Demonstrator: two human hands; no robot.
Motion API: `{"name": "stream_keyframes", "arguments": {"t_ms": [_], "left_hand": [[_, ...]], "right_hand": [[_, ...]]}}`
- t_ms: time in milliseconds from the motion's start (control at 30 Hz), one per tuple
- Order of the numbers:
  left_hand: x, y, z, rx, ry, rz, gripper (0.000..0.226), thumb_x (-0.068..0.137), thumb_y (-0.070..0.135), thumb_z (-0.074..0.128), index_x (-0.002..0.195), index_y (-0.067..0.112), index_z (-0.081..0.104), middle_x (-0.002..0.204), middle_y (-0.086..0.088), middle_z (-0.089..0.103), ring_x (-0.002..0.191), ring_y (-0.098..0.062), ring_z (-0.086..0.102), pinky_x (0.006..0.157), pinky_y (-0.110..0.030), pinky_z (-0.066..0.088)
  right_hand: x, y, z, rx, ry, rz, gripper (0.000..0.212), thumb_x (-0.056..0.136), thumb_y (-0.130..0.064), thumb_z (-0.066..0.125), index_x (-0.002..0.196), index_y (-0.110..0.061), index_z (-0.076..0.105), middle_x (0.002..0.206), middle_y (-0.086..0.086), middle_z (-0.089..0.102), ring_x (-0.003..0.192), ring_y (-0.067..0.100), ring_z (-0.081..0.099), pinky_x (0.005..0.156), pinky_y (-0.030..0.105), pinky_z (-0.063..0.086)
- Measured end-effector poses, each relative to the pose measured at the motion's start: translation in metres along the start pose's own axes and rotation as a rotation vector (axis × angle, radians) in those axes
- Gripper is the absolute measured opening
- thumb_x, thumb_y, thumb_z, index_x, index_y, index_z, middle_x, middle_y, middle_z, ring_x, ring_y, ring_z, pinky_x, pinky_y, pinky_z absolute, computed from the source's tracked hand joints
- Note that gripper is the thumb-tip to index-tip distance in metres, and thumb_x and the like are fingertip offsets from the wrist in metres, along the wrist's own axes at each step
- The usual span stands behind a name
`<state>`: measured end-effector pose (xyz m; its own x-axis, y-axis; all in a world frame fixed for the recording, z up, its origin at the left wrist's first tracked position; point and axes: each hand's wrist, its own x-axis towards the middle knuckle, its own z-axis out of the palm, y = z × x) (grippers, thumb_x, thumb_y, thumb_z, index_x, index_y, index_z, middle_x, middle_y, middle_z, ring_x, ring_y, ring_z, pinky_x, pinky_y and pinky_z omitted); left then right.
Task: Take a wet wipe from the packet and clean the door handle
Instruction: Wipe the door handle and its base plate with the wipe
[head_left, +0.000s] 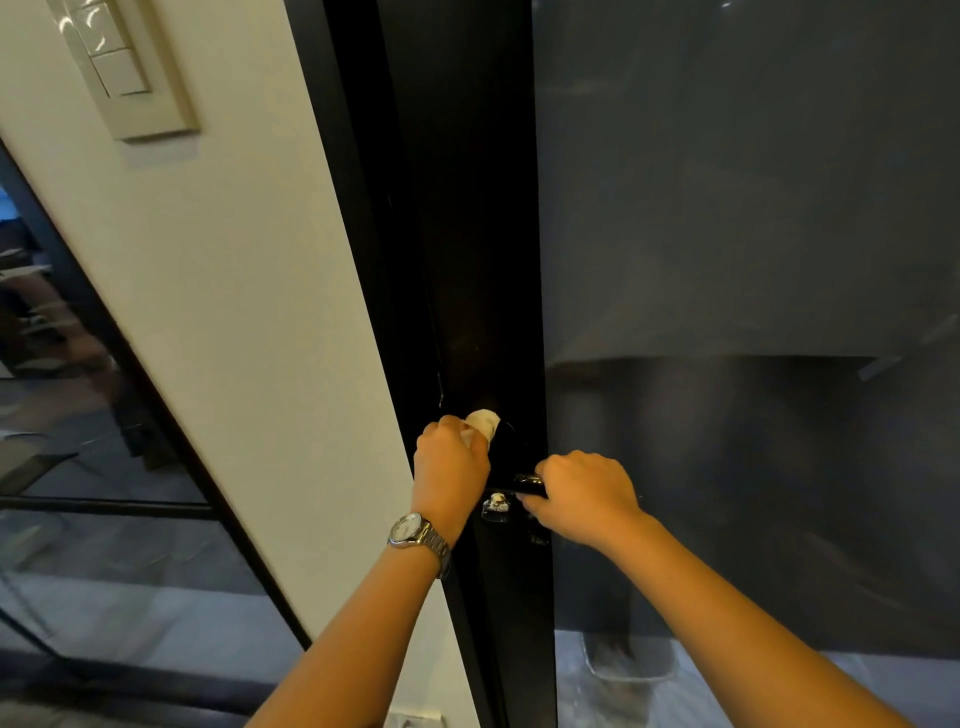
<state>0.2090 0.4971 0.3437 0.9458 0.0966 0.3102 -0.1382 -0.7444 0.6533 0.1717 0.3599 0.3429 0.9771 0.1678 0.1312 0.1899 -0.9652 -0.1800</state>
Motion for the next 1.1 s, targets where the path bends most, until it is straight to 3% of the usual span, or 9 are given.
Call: {"name": "stream_keyframes", "arguments": {"t_ms": [67, 200, 300, 433, 633, 733, 833, 933, 1100], "left_hand": [[0.003, -0.002, 0.002, -0.049, 0.007, -0.022, 0.027, 0.094, 0.017, 0.042, 0.1, -0.005, 0.058, 0.092, -0.024, 0.061, 0.063, -0.027, 0.053, 0.045, -0.018, 0.031], [0.005, -0.001, 0.0, 0.007, 0.054, 0.092, 0.029, 0.095, 0.018, 0.044, 0.094, -0.005, 0.061, 0.09, -0.023, 0.06, 0.064, -0.026, 0.053, 0.053, -0.024, 0.037], [0.012, 0.0, -0.004, 0.086, 0.038, 0.138, 0.023, 0.094, 0.012, 0.046, 0.098, -0.004, 0.062, 0.094, -0.022, 0.062, 0.077, -0.032, 0.061, 0.068, -0.036, 0.051], [0.022, 0.004, -0.01, 0.162, -0.029, 0.13, 0.02, 0.091, 0.001, 0.05, 0.106, -0.009, 0.058, 0.102, -0.029, 0.062, 0.094, -0.042, 0.062, 0.084, -0.044, 0.051], [0.013, -0.014, -0.002, 0.261, -0.128, 0.085, 0.013, 0.089, -0.002, 0.047, 0.089, -0.006, 0.059, 0.088, -0.026, 0.064, 0.084, -0.039, 0.063, 0.076, -0.041, 0.053], [0.003, -0.018, 0.004, 0.172, -0.107, 0.064, 0.015, 0.092, 0.004, 0.045, 0.095, -0.006, 0.056, 0.09, -0.026, 0.063, 0.082, -0.039, 0.063, 0.072, -0.04, 0.052], [0.007, -0.017, -0.003, 0.158, -0.027, 0.071, 0.019, 0.094, 0.008, 0.044, 0.102, -0.006, 0.053, 0.089, -0.025, 0.063, 0.079, -0.04, 0.063, 0.067, -0.039, 0.051], [0.01, -0.012, -0.01, 0.113, 0.044, 0.166, 0.019, 0.094, 0.011, 0.045, 0.1, -0.005, 0.054, 0.08, -0.023, 0.065, 0.071, -0.036, 0.064, 0.062, -0.035, 0.05], [0.022, 0.001, -0.014, 0.132, 0.056, 0.327, 0.019, 0.092, 0.006, 0.049, 0.092, -0.01, 0.059, 0.074, -0.026, 0.064, 0.065, -0.037, 0.064, 0.062, -0.037, 0.051]], "right_hand": [[0.0, -0.001, 0.0, -0.01, 0.008, 0.009, 0.029, 0.091, -0.041, 0.05, 0.099, -0.016, 0.062, 0.097, 0.004, 0.067, 0.089, 0.024, 0.063, 0.062, 0.03, 0.037], [-0.001, -0.002, 0.0, -0.031, 0.035, 0.013, 0.029, 0.091, -0.04, 0.049, 0.1, -0.016, 0.062, 0.095, 0.004, 0.067, 0.088, 0.024, 0.063, 0.062, 0.03, 0.037], [-0.002, -0.002, 0.002, -0.028, 0.051, 0.006, 0.029, 0.091, -0.04, 0.048, 0.1, -0.016, 0.063, 0.093, 0.004, 0.067, 0.086, 0.024, 0.063, 0.06, 0.03, 0.037], [-0.001, -0.001, 0.002, -0.014, 0.071, -0.007, 0.03, 0.092, -0.04, 0.047, 0.103, -0.017, 0.062, 0.094, 0.004, 0.067, 0.087, 0.024, 0.063, 0.06, 0.029, 0.036], [-0.003, 0.0, 0.002, -0.012, 0.074, -0.016, 0.029, 0.093, -0.039, 0.046, 0.102, -0.017, 0.062, 0.088, 0.004, 0.064, 0.082, 0.021, 0.061, 0.055, 0.027, 0.033], [-0.002, 0.0, 0.003, -0.024, 0.082, -0.013, 0.028, 0.093, -0.039, 0.046, 0.1, -0.018, 0.062, 0.078, 0.001, 0.055, 0.078, 0.02, 0.06, 0.048, 0.025, 0.029], [0.0, 0.001, 0.004, -0.025, 0.084, -0.026, 0.029, 0.093, -0.04, 0.045, 0.1, -0.019, 0.062, 0.083, 0.002, 0.062, 0.082, 0.02, 0.063, 0.048, 0.025, 0.029], [0.001, 0.003, 0.007, -0.032, 0.09, -0.027, 0.029, 0.093, -0.041, 0.045, 0.1, -0.019, 0.062, 0.084, 0.001, 0.063, 0.082, 0.021, 0.063, 0.046, 0.023, 0.024], [0.005, 0.003, 0.009, -0.048, 0.111, -0.035, 0.031, 0.093, -0.042, 0.043, 0.102, -0.02, 0.062, 0.09, 0.001, 0.066, 0.082, 0.02, 0.063, 0.055, 0.026, 0.036]]}}
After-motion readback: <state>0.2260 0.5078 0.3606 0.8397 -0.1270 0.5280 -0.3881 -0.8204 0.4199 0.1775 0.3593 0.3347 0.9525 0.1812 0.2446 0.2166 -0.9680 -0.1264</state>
